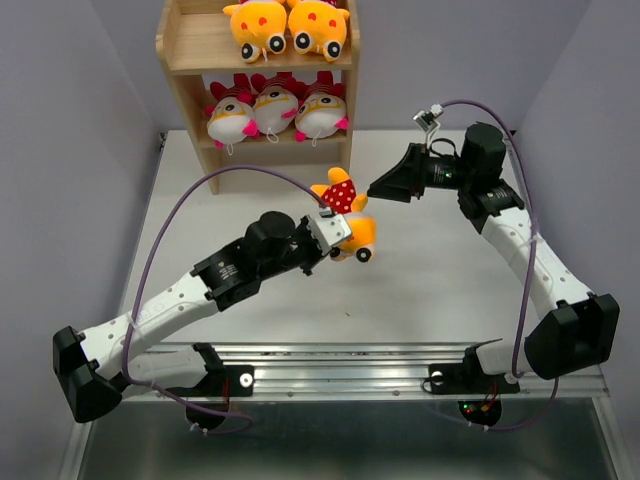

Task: Place and organize the stuffed toys onto the shelf

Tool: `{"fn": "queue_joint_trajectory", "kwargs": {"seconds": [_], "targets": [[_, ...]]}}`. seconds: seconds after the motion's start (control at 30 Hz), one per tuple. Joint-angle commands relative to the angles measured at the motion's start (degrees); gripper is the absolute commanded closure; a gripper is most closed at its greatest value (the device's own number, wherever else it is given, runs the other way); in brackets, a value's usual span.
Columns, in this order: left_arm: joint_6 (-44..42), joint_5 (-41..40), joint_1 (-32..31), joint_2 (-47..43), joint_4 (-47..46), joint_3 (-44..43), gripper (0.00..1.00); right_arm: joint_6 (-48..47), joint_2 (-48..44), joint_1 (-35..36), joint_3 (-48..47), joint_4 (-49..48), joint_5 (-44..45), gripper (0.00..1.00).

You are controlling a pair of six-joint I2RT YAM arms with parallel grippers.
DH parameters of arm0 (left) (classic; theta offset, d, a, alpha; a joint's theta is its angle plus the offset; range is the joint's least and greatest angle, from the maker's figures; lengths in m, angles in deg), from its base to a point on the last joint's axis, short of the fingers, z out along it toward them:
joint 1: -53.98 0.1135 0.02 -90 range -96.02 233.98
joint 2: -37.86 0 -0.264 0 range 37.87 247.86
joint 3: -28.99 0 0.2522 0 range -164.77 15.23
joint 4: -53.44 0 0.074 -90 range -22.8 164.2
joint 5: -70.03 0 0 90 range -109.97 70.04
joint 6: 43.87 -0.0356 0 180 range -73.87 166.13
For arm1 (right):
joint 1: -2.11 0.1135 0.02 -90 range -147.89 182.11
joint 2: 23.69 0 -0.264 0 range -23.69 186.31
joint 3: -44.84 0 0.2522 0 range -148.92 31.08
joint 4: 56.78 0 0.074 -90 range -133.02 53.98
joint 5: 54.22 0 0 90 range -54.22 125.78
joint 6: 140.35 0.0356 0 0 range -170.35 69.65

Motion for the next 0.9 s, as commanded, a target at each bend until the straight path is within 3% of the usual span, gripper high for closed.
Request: {"fn": "queue_joint_trajectory", "kwargs": {"seconds": [0.0,0.2,0.33,0.43,0.47,0.53,0.57,0.6,0.73,0.77,0.8,0.87], "targets": [[-1.68,-1.3,-1.58,0.17,-2.71,-4.89,1.0,6.23,1.92,1.03,-1.04,-4.07,2.45,0.07],[-0.53,-2.71,-4.66,2.81,-4.99,-6.39,1.0,-1.68,5.0,3.84,-3.86,5.33,7.81,0.09],[0.69,-2.62,-5.37,2.98,-7.28,-5.86,1.0,-0.82,5.71,6.12,-3.07,3.24,7.56,0.16],[2.1,-2.36,-5.63,3.07,-8.34,-5.07,1.0,0.15,5.89,6.13,-2.63,-1.13,7.12,0.44],[2.54,-2.36,-5.54,2.99,-8.34,-4.9,1.0,0.5,6.06,6.13,-2.72,-1.51,6.94,0.64],[3.95,-2.97,-5.63,2.02,-10.97,-3.41,1.0,0.51,6.15,6.13,-2.81,-2.82,5.89,0.8],[4.3,-3.15,-5.63,1.58,-12.36,-2.96,1.0,1.11,6.07,6.13,-2.63,-3.61,5.45,0.94],[4.91,-3.5,-5.54,0.62,-13.08,-2.26,1.0,1.29,6.06,6.13,-2.46,-3.97,5.27,0.99],[11.92,-6.65,-5.63,-2.02,-17.37,1.33,1.0,-1.07,5.01,6.13,-3.15,-4.23,6.14,0.99],[13.86,-7.36,-5.54,-2.63,-17.39,1.87,0.94,-1.25,5.01,6.13,-3.51,-4.32,6.41,0.99],[15.97,-8.93,-5.54,-3.86,-18.26,2.4,0.8,-1.34,4.92,4.65,-3.94,-4.41,6.76,0.99],[19.49,-9.74,-5.54,-5.44,-19.4,4.15,0.33,-1.69,4.92,3.59,-5.0,-4.41,7.2,0.99]]}}
